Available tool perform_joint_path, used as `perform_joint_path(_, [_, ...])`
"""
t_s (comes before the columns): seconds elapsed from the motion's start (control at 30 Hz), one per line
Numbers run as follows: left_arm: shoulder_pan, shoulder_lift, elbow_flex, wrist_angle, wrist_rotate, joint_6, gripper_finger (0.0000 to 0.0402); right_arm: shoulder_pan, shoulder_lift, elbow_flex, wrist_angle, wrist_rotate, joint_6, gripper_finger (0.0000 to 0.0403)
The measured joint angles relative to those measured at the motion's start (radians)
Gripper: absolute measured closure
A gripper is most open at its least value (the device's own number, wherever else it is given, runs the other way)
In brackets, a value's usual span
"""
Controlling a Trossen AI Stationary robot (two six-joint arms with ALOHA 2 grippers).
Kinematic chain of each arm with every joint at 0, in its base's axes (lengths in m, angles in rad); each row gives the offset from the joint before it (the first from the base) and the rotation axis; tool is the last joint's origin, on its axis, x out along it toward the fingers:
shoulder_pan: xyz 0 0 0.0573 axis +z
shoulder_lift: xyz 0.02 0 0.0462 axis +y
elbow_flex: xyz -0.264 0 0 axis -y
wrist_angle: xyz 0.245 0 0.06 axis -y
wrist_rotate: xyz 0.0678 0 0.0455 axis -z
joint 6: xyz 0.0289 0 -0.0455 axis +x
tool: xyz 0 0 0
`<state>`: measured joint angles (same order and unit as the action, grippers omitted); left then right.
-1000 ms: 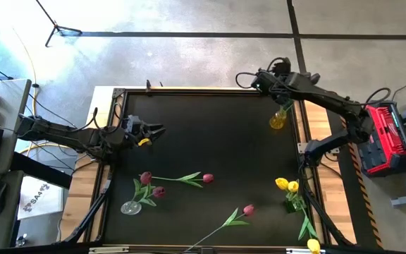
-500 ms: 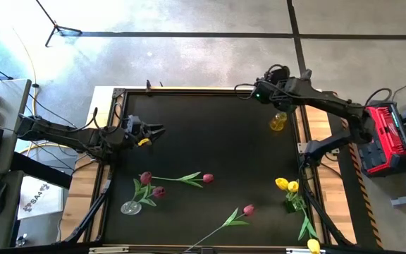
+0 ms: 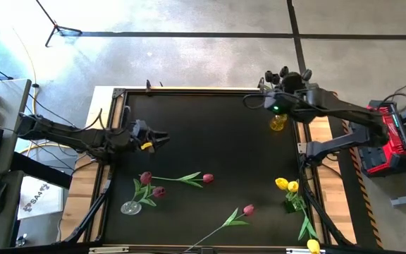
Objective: Sort flowers into vase by color
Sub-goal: Put the top red flower into the transparent vase
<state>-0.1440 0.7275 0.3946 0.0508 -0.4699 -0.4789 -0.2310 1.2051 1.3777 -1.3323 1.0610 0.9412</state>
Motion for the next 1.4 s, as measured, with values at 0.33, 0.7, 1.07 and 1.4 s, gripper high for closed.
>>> perform_joint_path(0.33, [0.019, 0.211, 0.094, -0.010, 0.172, 0.080, 0.0284, 0.155, -0.137, 0.000, 0.354, -0.164, -0.172, 0.0235])
perform_joint_path(0.7, [0.055, 0.423, 0.134, -0.018, 0.419, 0.113, 0.0284, 0.280, -0.126, 0.000, 0.561, -0.309, -0.278, 0.0235])
perform_joint_path(1.07, [-0.053, 0.623, 0.134, 0.014, 0.427, 0.101, 0.0282, 0.332, -0.083, 0.000, 0.559, -0.339, -0.241, 0.0235])
perform_joint_path(1.4, [-0.113, 0.749, 0.133, 0.023, 0.437, 0.076, 0.0234, 0.370, -0.076, 0.000, 0.559, -0.339, -0.231, 0.0235])
